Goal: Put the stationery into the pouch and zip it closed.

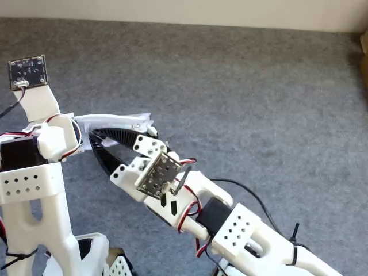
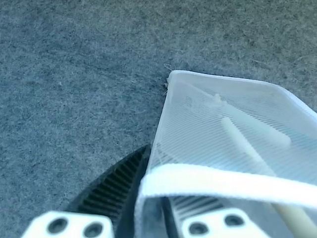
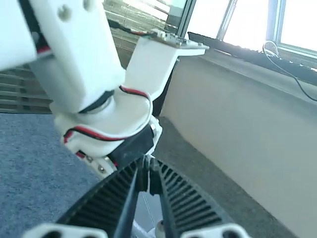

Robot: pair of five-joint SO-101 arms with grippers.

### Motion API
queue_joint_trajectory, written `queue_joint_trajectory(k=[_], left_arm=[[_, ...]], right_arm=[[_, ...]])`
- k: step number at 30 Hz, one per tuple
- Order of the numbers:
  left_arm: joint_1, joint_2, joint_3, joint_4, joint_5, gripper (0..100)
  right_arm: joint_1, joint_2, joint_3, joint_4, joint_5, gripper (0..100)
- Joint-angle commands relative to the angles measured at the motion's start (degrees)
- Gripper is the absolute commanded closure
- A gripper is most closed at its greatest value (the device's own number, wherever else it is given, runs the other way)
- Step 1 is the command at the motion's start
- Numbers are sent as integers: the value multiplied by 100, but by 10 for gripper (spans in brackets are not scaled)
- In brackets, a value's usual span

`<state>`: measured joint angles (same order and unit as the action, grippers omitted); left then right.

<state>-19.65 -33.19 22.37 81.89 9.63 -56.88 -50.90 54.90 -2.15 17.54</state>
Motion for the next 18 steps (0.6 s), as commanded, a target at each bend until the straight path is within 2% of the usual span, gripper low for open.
queue_joint_trajectory(k=[1, 5, 12, 18], left_arm=[[57, 4, 110, -97, 53, 993], [57, 4, 110, -79, 53, 993], [57, 4, 110, -79, 53, 993], [57, 4, 110, -97, 44, 993]], right_arm=[[75, 198, -479, 84, 53, 992], [330, 1007, -690, 145, 44, 992], [1270, 2290, -2070, 1763, 26, 992], [1657, 2387, -2571, 2044, 26, 992]])
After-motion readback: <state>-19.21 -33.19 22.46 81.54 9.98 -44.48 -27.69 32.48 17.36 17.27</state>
